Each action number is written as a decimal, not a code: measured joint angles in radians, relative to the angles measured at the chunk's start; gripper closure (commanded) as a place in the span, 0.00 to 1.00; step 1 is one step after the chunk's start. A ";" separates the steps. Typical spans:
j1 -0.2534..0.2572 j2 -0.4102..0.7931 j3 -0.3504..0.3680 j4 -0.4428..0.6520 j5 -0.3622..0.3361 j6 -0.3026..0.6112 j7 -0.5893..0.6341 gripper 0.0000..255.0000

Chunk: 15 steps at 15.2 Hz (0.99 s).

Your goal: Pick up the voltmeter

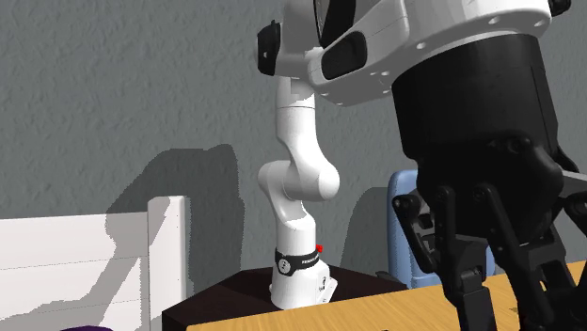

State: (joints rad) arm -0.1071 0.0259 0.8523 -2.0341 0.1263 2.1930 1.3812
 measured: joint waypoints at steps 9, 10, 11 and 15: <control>-0.006 -0.036 -0.005 0.075 0.026 -0.108 -0.008 1.00; -0.008 -0.040 -0.006 0.085 0.029 -0.121 -0.011 1.00; -0.008 -0.044 -0.007 0.094 0.031 -0.132 -0.010 1.00; -0.011 -0.055 -0.011 0.143 0.037 -0.189 -0.012 1.00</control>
State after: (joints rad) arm -0.1185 -0.0289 0.8412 -1.8912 0.1630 2.0037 1.3694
